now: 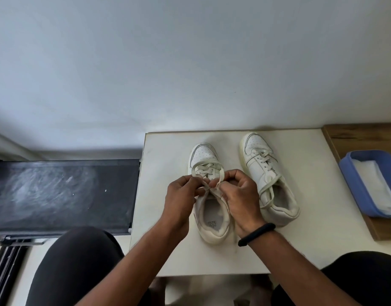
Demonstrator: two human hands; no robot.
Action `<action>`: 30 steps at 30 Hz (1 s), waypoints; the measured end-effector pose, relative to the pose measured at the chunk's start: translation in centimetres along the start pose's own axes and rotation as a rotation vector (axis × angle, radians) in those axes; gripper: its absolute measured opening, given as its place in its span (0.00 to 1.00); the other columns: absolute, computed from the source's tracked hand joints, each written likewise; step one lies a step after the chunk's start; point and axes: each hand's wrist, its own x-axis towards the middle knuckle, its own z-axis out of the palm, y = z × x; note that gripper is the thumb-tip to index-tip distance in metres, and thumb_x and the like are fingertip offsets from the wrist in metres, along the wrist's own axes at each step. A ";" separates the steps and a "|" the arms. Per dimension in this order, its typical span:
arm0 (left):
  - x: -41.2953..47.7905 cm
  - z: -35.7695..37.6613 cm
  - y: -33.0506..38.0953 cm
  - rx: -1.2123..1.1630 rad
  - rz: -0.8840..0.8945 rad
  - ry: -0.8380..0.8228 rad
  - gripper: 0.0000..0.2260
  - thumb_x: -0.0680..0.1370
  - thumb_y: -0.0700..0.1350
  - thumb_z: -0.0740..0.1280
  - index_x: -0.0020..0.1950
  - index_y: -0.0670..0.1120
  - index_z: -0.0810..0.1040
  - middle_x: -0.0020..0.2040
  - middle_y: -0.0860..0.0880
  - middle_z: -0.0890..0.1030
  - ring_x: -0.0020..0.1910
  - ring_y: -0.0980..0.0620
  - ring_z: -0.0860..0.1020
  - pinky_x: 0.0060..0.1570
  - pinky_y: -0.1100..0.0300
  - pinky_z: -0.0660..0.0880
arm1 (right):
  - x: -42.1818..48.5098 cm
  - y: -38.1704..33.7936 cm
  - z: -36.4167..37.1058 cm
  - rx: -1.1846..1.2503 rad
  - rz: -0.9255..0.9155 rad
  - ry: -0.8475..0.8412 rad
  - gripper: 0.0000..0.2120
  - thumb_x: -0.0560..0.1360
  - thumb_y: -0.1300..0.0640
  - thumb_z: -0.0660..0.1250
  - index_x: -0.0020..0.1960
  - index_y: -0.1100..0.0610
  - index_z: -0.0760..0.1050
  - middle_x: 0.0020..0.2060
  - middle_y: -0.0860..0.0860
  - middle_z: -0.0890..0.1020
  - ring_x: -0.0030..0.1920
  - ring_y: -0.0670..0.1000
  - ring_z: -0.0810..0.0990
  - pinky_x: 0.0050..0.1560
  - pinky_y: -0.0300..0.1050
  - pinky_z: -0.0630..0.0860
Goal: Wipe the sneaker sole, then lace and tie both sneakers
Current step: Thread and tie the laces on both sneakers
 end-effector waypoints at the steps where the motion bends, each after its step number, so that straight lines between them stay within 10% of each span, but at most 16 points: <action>1: 0.0 0.0 0.2 -0.008 -0.001 -0.004 0.09 0.81 0.40 0.65 0.45 0.43 0.83 0.40 0.49 0.86 0.35 0.57 0.81 0.44 0.60 0.75 | -0.1 -0.5 0.0 0.093 0.042 -0.032 0.08 0.73 0.71 0.63 0.48 0.65 0.78 0.34 0.55 0.84 0.31 0.47 0.80 0.35 0.40 0.77; 9: 1.8 -4.6 4.8 -0.335 0.065 0.106 0.11 0.84 0.50 0.65 0.42 0.51 0.79 0.28 0.56 0.71 0.33 0.57 0.74 0.45 0.57 0.73 | 1.5 -6.5 -4.1 0.567 0.076 -0.221 0.09 0.72 0.59 0.63 0.49 0.58 0.78 0.22 0.49 0.66 0.23 0.47 0.63 0.30 0.41 0.61; 19: 4.5 -12.3 7.0 -0.701 0.102 0.477 0.13 0.87 0.45 0.58 0.43 0.52 0.74 0.22 0.57 0.70 0.24 0.61 0.73 0.41 0.63 0.72 | 3.0 -8.2 -9.8 0.232 -0.200 0.127 0.09 0.78 0.64 0.64 0.44 0.56 0.80 0.22 0.45 0.68 0.21 0.43 0.59 0.25 0.39 0.54; 22: 4.3 -13.7 7.4 -0.609 0.052 0.609 0.10 0.86 0.44 0.56 0.48 0.52 0.73 0.37 0.54 0.74 0.36 0.57 0.74 0.51 0.56 0.74 | 3.7 -7.7 -10.7 0.036 -0.208 0.266 0.07 0.77 0.59 0.68 0.43 0.52 0.82 0.23 0.44 0.70 0.23 0.44 0.64 0.26 0.39 0.61; 25: 4.5 -13.4 7.2 -0.242 -0.039 0.740 0.02 0.82 0.45 0.64 0.54 0.48 0.72 0.49 0.49 0.72 0.52 0.48 0.70 0.54 0.52 0.70 | 3.2 -7.1 -10.7 -0.751 -0.322 0.282 0.07 0.75 0.52 0.69 0.52 0.47 0.82 0.32 0.49 0.79 0.34 0.52 0.76 0.38 0.47 0.73; 28: 5.0 -11.9 6.4 0.114 0.118 0.879 0.32 0.78 0.50 0.69 0.77 0.38 0.63 0.72 0.42 0.70 0.67 0.43 0.72 0.66 0.48 0.71 | 1.7 -6.3 -8.9 -1.215 -0.443 0.293 0.11 0.75 0.54 0.71 0.58 0.49 0.81 0.55 0.54 0.81 0.49 0.60 0.81 0.43 0.48 0.76; 30: 4.7 -9.8 6.0 0.406 0.266 0.882 0.43 0.80 0.51 0.69 0.84 0.41 0.46 0.83 0.37 0.52 0.79 0.35 0.59 0.74 0.37 0.61 | 1.3 -5.7 -8.0 -1.244 -0.505 0.314 0.13 0.73 0.55 0.73 0.57 0.50 0.81 0.64 0.54 0.76 0.55 0.60 0.80 0.42 0.49 0.77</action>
